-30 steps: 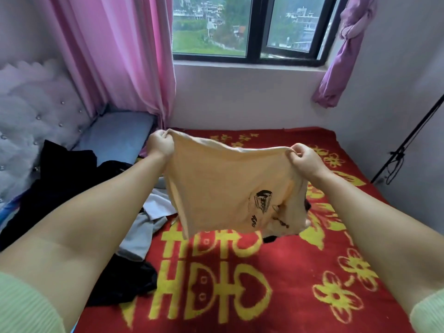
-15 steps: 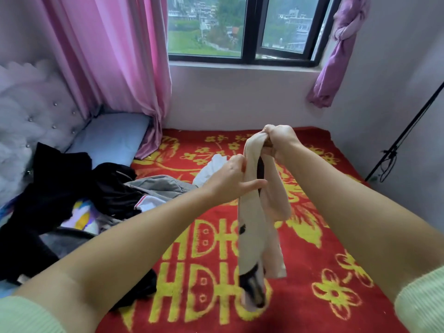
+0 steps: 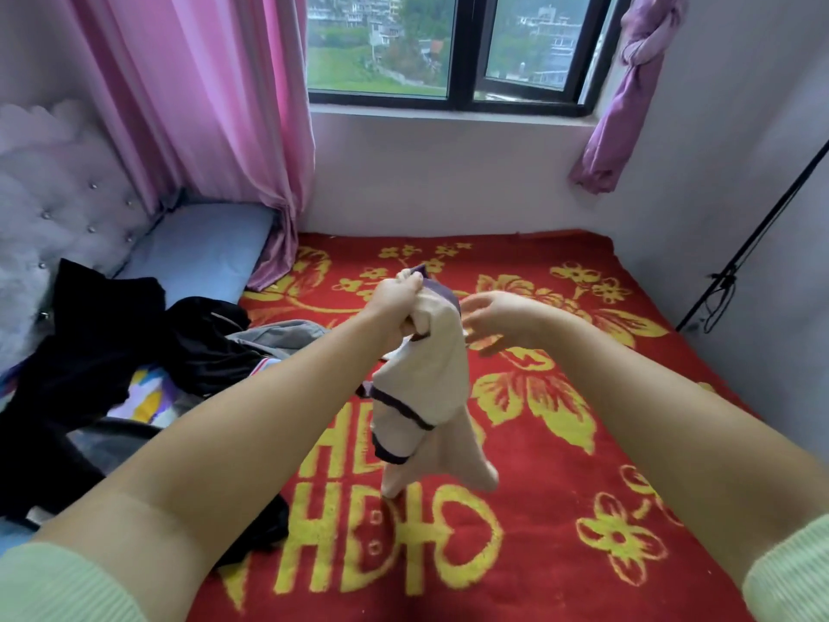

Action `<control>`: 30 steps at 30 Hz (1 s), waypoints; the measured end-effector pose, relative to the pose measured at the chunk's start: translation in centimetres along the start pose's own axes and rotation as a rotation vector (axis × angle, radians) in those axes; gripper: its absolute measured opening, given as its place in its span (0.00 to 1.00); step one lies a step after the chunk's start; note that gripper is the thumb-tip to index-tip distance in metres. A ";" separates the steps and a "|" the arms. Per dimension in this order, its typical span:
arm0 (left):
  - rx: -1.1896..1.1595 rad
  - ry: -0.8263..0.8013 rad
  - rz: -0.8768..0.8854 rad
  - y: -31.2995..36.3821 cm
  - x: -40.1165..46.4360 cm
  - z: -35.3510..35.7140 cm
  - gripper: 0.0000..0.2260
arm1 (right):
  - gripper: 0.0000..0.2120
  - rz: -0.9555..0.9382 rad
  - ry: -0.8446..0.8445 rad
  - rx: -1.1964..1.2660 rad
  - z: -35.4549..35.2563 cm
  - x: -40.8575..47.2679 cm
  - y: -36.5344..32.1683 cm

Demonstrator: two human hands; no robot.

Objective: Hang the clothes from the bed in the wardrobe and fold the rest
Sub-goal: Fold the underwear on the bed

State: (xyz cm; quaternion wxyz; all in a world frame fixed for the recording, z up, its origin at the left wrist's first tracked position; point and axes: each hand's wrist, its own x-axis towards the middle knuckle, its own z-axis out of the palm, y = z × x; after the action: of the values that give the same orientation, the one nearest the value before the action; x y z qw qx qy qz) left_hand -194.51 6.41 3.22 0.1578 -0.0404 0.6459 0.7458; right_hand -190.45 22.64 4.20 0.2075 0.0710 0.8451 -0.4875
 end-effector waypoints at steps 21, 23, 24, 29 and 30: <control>0.944 0.079 0.242 0.0 0.8 -5.2 0.10 | 0.10 -0.297 0.296 0.192 0.8 -0.2 -0.9; 0.741 -0.222 0.323 0.7 -0.4 -3.8 0.21 | 0.10 -0.322 0.232 0.021 1.2 -0.6 -2.1; 0.652 -0.385 0.300 1.2 -1.1 -2.8 0.27 | 0.09 -0.347 0.196 0.002 1.4 -0.9 -2.8; 0.522 -0.492 0.348 3.3 -1.3 -1.9 0.17 | 0.10 -0.391 0.087 0.076 -0.2 -2.5 -5.6; 0.526 -0.458 0.360 3.7 -1.0 -2.1 0.16 | 0.13 -0.361 0.080 0.077 -0.9 -2.7 -5.5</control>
State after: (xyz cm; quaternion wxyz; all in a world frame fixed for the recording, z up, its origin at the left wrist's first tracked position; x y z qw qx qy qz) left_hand -194.96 3.80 6.64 0.1693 0.2828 0.7599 0.5603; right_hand -190.07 20.83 10.10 0.0799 -0.0547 0.8323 -0.5458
